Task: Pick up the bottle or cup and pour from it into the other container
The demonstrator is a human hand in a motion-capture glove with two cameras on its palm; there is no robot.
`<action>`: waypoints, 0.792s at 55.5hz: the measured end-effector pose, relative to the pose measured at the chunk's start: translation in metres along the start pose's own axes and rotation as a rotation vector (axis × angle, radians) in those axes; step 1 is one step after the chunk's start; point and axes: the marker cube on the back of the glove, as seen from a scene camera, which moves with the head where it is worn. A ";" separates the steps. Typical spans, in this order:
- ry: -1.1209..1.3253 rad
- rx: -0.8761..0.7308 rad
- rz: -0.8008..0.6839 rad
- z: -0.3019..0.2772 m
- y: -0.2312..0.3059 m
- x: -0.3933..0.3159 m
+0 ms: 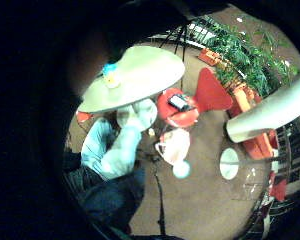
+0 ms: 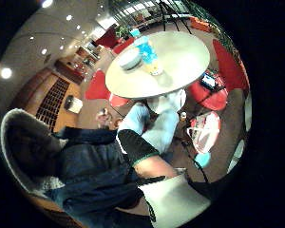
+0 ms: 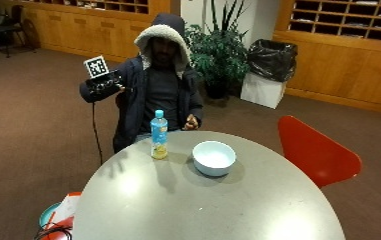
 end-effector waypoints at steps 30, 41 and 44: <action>-0.697 0.116 -0.084 0.191 -0.177 -0.048; -0.890 0.084 -0.013 0.240 -0.207 -0.074; -0.931 0.217 -0.098 0.250 -0.226 -0.078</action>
